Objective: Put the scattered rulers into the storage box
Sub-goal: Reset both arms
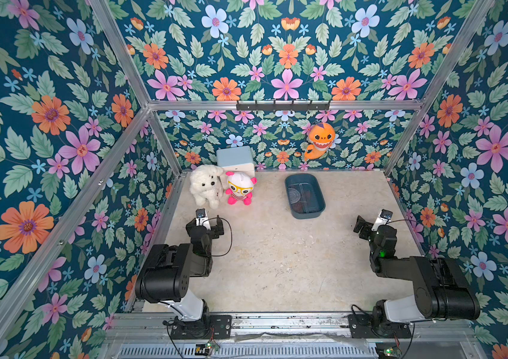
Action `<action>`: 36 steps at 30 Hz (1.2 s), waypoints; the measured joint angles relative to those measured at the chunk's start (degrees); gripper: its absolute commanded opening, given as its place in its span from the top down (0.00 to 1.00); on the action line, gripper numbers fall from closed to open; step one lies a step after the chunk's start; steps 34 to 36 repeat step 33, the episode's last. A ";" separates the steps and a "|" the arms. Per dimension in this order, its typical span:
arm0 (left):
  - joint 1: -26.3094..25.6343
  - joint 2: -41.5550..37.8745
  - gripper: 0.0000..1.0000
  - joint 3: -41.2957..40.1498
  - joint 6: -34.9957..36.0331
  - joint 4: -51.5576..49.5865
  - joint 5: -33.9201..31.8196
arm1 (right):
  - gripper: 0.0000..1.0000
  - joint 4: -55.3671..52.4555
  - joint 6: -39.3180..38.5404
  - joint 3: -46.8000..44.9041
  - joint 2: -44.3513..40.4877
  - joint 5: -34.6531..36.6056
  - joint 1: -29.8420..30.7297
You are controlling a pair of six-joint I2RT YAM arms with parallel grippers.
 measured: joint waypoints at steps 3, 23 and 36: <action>0.09 0.02 0.01 0.07 0.00 0.00 0.20 | 0.01 0.00 0.00 0.00 0.00 0.00 0.00; 0.35 0.02 0.01 0.09 0.00 0.00 0.44 | 0.01 -1.27 -0.87 1.01 0.07 -3.61 0.07; 0.35 0.02 0.01 0.09 0.00 0.00 0.44 | 0.01 -1.84 -1.77 1.38 0.26 -4.92 0.52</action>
